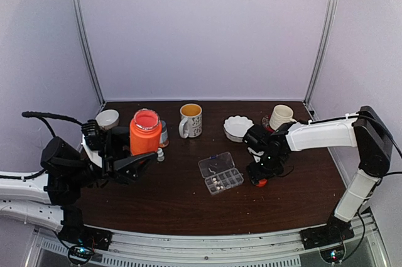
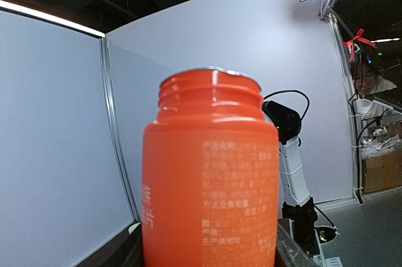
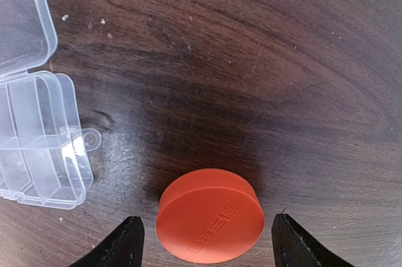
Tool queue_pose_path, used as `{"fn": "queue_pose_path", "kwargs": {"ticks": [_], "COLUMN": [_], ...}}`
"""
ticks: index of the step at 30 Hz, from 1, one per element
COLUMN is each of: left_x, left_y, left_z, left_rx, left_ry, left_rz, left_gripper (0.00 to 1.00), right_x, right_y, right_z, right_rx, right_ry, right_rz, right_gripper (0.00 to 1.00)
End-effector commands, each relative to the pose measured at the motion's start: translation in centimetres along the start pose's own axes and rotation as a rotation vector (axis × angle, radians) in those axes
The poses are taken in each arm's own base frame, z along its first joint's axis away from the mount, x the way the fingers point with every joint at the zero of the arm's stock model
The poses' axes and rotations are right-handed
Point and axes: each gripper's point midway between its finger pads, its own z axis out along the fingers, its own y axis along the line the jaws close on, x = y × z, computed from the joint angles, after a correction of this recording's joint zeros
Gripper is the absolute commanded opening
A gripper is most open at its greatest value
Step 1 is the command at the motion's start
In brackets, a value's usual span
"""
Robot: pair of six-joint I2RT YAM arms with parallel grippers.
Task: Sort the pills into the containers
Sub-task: Pick up the lid of the pill bottle from the center of the board.
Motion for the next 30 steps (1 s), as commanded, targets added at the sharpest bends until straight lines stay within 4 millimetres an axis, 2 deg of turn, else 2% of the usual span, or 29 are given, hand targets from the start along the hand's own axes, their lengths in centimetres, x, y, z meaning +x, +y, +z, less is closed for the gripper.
{"fn": "queue_pose_path", "kwargs": {"ticks": [1, 16, 23, 30], "left_x": [-1.5, -1.1, -0.5, -0.7], "left_y": [0.4, 1.1, 1.5, 1.3], "left_z": [0.1, -0.4, -0.1, -0.6], "left_rx": [-0.019, -0.064, -0.085, -0.081], "left_ry": [-0.033, -0.019, 0.041, 0.016], "left_rz": [-0.002, -0.005, -0.025, -0.025], "left_gripper": [0.0, 0.0, 0.0, 0.0], "right_x": [-0.8, -0.9, -0.3, -0.2], "right_y": [-0.1, -0.1, -0.3, -0.3], "right_z": [0.2, 0.3, 0.7, 0.9], "right_rx": [0.012, -0.011, -0.002, -0.002], "right_ry": [-0.007, -0.005, 0.014, 0.016], "right_rz": [-0.005, 0.005, -0.002, -0.002], "right_gripper": [0.72, 0.63, 0.64, 0.64]}}
